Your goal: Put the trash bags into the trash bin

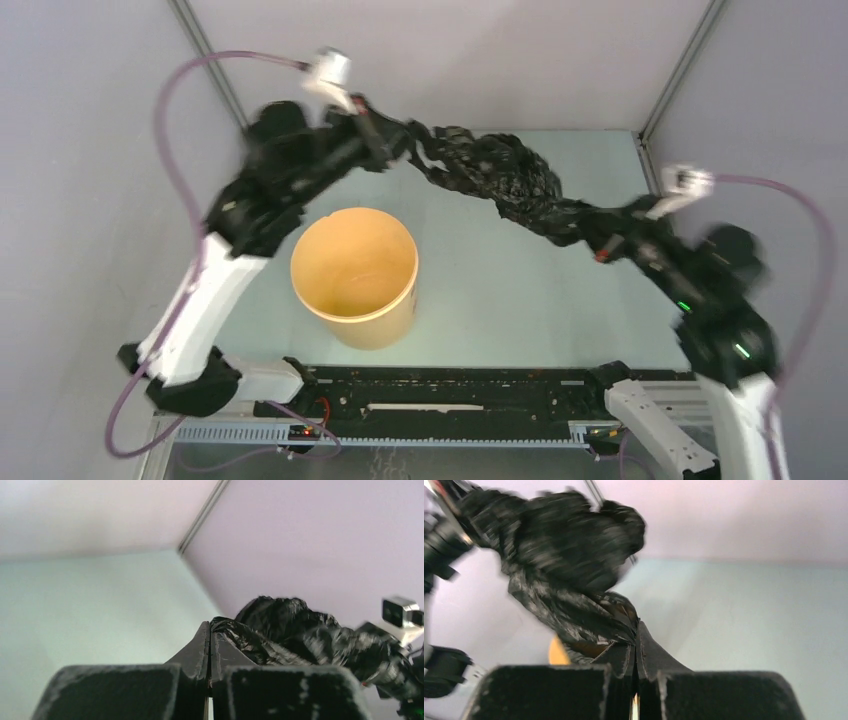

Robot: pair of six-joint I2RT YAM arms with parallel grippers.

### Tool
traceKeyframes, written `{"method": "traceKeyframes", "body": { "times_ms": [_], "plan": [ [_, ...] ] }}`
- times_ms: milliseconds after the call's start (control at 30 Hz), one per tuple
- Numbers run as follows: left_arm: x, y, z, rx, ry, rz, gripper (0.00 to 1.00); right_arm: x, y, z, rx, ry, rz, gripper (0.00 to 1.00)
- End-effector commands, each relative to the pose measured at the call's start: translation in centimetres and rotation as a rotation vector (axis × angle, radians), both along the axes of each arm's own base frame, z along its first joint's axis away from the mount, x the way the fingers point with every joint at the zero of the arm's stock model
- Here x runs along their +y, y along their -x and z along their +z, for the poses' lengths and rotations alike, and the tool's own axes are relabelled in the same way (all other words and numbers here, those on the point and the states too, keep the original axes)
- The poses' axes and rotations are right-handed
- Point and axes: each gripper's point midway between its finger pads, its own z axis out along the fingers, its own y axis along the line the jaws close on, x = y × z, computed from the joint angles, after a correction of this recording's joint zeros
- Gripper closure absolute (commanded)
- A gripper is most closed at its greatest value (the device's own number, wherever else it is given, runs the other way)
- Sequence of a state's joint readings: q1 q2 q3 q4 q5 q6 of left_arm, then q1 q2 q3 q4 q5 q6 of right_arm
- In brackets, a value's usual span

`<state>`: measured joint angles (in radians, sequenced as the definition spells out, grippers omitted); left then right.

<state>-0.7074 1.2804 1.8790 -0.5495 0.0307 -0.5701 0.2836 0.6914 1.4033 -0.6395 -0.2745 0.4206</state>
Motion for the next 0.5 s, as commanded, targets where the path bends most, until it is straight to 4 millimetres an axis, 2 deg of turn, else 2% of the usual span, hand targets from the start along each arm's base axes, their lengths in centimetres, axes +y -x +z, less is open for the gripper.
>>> {"method": "traceKeyframes", "body": {
  "times_ms": [0,33,67,100,167,233,300,333,400,467],
  "plan": [
    [-4.6,-2.7,-26.5,0.606,-0.537,-0.059,1.0,1.6,-4.5,-26.7,0.829,0.213,0.041,1.0],
    [-4.6,-2.1,-27.5,0.621,-0.558,-0.066,1.0,1.7,-3.3,-29.3,0.904,0.236,0.057,1.0],
    [-4.8,-1.7,-27.6,0.616,-0.547,-0.074,1.0,1.8,-2.3,-30.6,0.934,0.253,0.065,1.0],
    [-5.1,-1.5,-27.3,0.6,-0.521,-0.085,1.0,1.8,-1.7,-31.2,0.934,0.256,0.072,1.0],
    [-5.6,-1.8,-26.3,0.585,-0.456,-0.087,1.0,2.1,-1.5,-30.5,0.89,0.229,0.096,1.0],
    [-6.3,-2.8,-25.4,0.617,-0.407,-0.095,1.0,1.8,-2.9,-28.3,0.838,0.19,0.063,1.0],
    [-6.9,-4.3,-23.0,0.639,-0.365,-0.109,1.0,1.6,-5.1,-24.3,0.792,0.109,0.055,1.0],
    [-7.3,-5.2,-20.8,0.612,-0.341,-0.105,1.0,1.6,-6.3,-21.7,0.771,0.069,0.066,1.0],
    [-7.5,-6.4,-13.2,0.45,-0.274,-0.078,1.0,1.7,-8.2,-14.0,0.66,0.04,0.076,1.0],
    [-7.2,-5.5,-3.6,0.196,-0.164,-0.068,1.0,1.8,-7.7,-4.7,0.45,0.077,0.071,1.0]
  ]
}}
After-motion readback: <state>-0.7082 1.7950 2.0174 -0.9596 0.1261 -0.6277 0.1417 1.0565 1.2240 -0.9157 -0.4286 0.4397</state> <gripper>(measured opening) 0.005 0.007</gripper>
